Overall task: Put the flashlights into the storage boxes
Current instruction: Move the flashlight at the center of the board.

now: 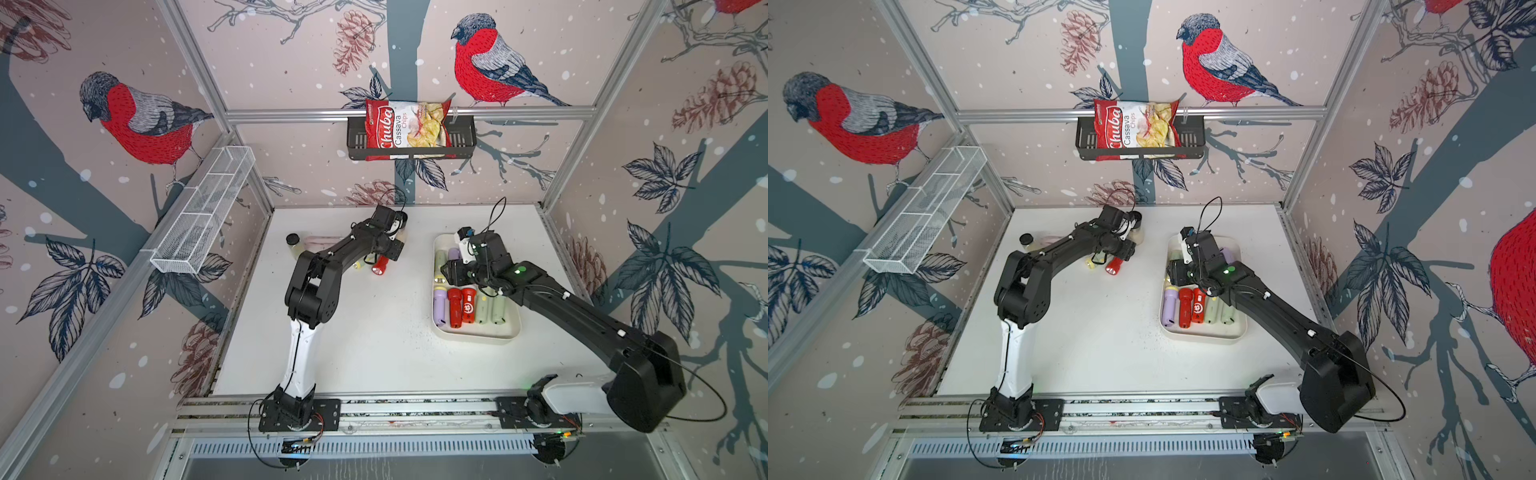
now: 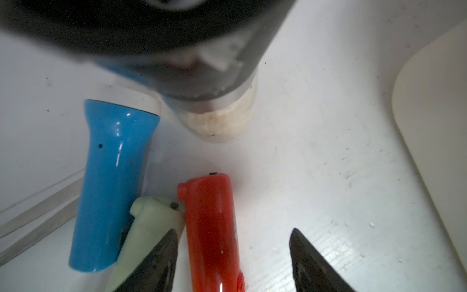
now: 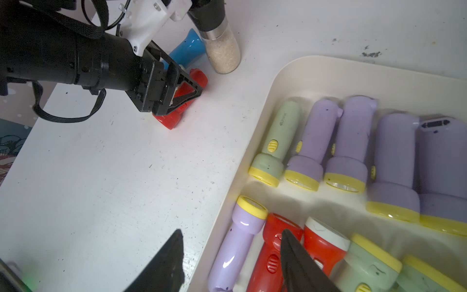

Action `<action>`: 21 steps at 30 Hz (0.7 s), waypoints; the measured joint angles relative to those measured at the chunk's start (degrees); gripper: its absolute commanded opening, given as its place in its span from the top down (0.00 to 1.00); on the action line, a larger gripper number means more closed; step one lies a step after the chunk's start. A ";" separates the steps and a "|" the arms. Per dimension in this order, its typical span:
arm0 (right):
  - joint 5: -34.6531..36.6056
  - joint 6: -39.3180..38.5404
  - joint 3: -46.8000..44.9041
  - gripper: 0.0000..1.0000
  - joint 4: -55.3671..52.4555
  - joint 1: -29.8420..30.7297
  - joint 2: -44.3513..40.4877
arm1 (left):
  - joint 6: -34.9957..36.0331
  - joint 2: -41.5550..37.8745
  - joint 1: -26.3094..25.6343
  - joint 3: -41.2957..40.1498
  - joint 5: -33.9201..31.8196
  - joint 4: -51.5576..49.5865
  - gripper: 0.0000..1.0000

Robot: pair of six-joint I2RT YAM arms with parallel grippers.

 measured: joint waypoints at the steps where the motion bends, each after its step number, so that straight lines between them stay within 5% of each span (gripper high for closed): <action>1: 0.02 0.04 -0.33 0.38 0.00 -0.39 -0.13 | 0.39 1.01 0.00 1.05 -0.63 -0.70 0.31; 11: -0.20 0.17 -1.07 0.39 0.24 -2.29 -2.34 | 5.07 4.63 0.07 5.73 1.57 -0.94 0.37; 21: -0.28 1.31 -2.03 0.39 1.42 -2.75 -4.22 | 8.98 3.17 -0.90 1.92 6.71 -4.02 0.41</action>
